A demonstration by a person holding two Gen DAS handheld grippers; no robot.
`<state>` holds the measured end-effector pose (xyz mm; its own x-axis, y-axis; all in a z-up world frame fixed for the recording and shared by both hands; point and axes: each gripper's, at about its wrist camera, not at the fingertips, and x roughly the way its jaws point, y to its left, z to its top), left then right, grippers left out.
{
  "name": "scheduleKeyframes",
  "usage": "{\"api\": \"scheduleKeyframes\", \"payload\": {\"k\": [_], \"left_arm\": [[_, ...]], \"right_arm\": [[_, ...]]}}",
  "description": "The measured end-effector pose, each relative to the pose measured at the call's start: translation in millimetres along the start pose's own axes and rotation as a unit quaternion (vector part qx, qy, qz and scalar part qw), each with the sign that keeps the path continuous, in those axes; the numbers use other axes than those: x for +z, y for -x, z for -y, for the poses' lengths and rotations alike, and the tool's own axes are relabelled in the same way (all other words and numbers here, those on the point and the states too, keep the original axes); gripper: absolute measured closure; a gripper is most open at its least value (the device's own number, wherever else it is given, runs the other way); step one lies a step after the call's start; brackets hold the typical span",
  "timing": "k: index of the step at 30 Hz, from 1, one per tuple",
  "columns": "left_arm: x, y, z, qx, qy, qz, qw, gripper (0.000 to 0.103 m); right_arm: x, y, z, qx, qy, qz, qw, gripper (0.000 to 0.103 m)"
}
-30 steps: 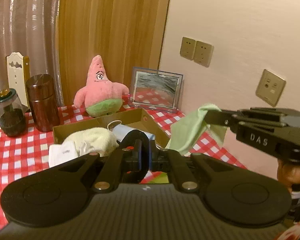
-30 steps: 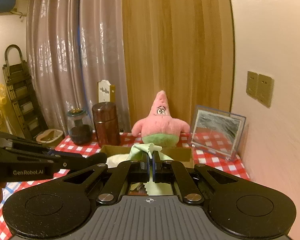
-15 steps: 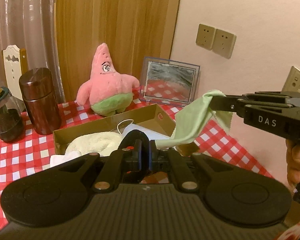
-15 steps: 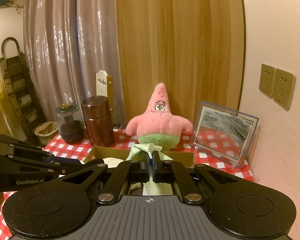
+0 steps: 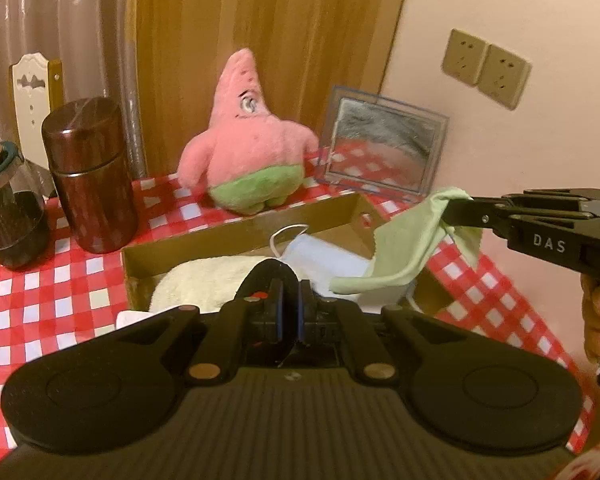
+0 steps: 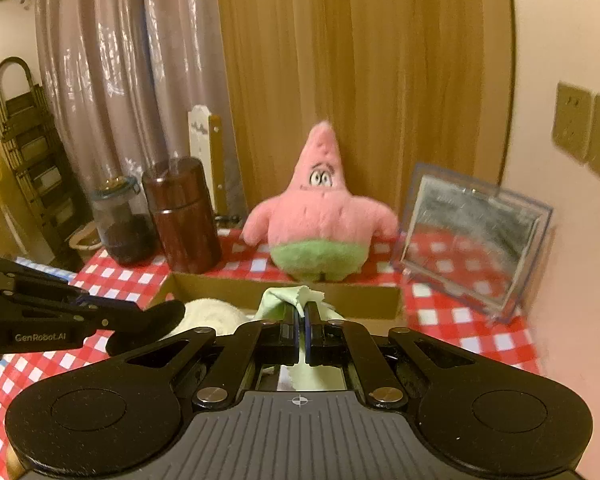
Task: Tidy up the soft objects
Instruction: 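Carry the black headband and green cloth over the cardboard box, then open both tools to drop the headband and green cloth into the box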
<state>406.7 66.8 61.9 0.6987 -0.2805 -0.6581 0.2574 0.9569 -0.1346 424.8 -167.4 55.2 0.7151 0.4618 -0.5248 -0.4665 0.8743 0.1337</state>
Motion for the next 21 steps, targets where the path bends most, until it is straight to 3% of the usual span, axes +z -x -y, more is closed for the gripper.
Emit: {"api": "scheduleKeyframes", "payload": {"k": [9, 21], "left_arm": [[-4, -43, -33, 0.007, 0.013, -0.047, 0.9988, 0.098], [-20, -107, -56, -0.012, 0.023, -0.115, 0.9931, 0.098]], "right_arm": [[-14, -52, -7, 0.032, 0.004, -0.058, 0.998, 0.100], [-38, -105, 1, 0.015, 0.024, -0.116, 0.993, 0.100]]}}
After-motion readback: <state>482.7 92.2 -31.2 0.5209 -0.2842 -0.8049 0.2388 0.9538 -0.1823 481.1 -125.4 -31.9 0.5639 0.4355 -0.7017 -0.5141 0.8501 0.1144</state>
